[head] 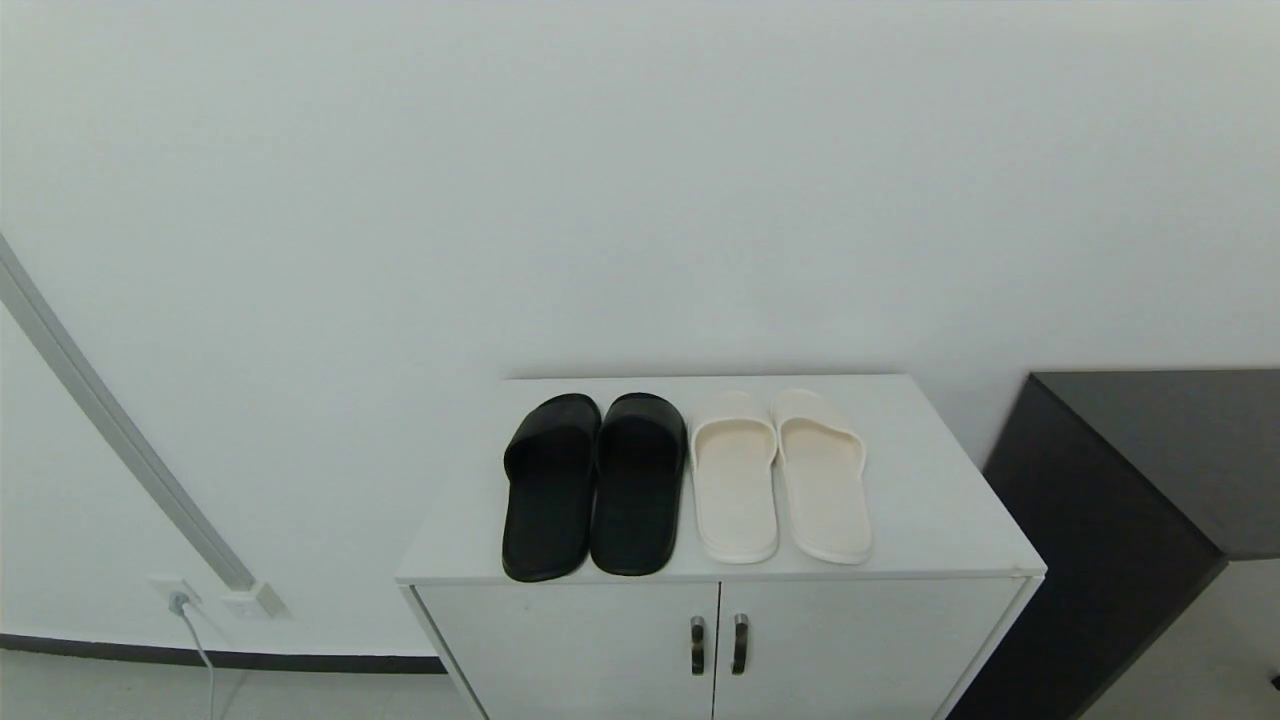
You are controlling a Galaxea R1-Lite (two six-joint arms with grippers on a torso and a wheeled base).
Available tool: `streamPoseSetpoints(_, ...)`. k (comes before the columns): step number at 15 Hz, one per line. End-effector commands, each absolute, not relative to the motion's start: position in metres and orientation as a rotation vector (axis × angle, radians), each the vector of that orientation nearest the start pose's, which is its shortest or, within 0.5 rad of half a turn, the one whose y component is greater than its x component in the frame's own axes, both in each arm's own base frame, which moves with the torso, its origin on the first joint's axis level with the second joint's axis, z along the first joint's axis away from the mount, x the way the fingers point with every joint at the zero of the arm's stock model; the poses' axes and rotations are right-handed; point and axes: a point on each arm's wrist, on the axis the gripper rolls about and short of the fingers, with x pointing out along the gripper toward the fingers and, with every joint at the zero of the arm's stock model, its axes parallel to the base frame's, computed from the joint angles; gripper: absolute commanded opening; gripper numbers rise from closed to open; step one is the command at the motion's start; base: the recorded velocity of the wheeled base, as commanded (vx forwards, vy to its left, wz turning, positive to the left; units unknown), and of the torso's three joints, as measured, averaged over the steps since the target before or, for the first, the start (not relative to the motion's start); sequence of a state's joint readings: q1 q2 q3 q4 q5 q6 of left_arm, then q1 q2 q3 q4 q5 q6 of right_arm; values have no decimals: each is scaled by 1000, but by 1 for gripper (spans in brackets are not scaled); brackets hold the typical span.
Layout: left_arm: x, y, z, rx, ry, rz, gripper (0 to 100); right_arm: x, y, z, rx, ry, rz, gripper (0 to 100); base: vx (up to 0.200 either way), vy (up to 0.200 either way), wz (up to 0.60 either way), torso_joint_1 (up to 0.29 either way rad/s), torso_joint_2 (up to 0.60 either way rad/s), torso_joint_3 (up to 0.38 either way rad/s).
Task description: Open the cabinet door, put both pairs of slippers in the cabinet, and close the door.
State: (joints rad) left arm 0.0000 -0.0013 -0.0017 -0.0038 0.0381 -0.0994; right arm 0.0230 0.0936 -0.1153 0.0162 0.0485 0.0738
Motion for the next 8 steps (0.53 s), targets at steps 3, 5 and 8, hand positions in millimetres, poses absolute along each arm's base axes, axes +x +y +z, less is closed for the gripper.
streamPoseSetpoints(3,-23,1,76,-100,-8,36,0,33,9,170,138,272,335,100,0,0,0,0,0,0)
streamPoseSetpoints(5,-23,1,76,-100,-8,36,0,93,24,178,149,328,437,100,0,0,0,0,0,0)
streamPoseSetpoints(8,-23,1,76,-100,-8,36,0,136,69,178,131,350,422,100,0,0,0,0,0,0)
